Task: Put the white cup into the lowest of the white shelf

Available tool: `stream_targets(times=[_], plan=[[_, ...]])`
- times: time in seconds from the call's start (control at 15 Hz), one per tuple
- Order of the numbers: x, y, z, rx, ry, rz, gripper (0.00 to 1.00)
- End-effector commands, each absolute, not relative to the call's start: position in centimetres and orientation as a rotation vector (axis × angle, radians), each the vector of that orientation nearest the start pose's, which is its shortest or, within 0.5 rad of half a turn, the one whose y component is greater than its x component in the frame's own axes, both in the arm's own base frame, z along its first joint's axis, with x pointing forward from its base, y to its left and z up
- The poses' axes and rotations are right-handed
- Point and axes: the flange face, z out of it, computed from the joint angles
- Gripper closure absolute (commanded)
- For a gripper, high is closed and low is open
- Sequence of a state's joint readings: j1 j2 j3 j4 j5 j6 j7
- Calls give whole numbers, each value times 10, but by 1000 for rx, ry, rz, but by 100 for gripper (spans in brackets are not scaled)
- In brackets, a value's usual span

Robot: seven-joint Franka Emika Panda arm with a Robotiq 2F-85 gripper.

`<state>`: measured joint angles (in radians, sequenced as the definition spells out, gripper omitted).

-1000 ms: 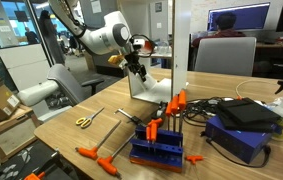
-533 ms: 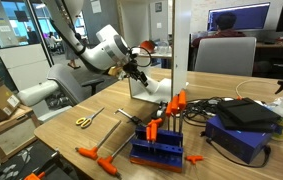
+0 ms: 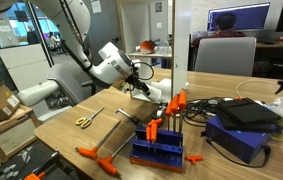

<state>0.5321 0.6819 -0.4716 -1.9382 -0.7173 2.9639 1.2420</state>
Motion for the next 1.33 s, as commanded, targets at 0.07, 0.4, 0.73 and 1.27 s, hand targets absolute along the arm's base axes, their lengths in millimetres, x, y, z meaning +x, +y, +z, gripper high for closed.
stream_targets(times=[0.07, 0.4, 0.73, 1.27], plan=[[657, 106, 180, -3175, 522, -1055, 69], [671, 108, 173, -3181, 500, -1098, 69], [686, 111, 163, -3201, 473, -1131, 69], [705, 112, 148, -3224, 479, -1134, 69]])
